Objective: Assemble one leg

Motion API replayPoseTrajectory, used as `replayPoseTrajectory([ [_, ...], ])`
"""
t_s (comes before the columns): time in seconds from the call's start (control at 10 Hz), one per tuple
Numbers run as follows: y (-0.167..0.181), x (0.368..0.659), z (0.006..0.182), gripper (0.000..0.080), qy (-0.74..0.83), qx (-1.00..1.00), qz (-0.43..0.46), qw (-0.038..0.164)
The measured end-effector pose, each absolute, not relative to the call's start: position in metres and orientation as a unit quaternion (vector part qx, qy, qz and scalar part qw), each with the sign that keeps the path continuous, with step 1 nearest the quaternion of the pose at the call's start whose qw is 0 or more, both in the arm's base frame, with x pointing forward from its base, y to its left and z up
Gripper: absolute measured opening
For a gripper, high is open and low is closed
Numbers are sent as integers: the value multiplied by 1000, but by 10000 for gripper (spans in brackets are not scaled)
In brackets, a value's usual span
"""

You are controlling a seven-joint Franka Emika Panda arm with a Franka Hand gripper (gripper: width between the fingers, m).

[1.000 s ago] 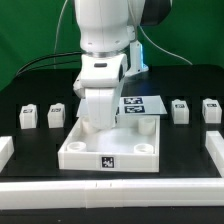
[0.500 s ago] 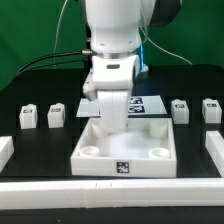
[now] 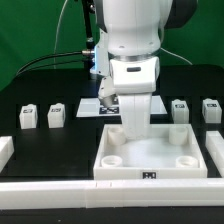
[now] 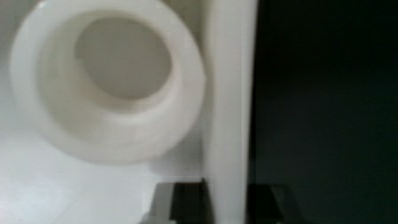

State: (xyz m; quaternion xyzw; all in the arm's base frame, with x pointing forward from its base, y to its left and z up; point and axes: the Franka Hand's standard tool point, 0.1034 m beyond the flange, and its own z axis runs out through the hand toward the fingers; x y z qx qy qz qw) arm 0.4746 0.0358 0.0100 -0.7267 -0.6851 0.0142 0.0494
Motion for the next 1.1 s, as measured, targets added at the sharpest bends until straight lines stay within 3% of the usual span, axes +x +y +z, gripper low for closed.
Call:
replayPoseTrajectory([
  [0.7, 47, 487, 8, 77, -689, -723, 3, 50],
  [0.8, 47, 486, 8, 282, -689, -723, 4, 50],
  [0.9, 47, 486, 8, 436, -689, -723, 4, 50],
  [1.0, 47, 485, 8, 436, -687, -725, 4, 51],
  [1.1, 47, 485, 8, 601, -685, -727, 5, 51],
])
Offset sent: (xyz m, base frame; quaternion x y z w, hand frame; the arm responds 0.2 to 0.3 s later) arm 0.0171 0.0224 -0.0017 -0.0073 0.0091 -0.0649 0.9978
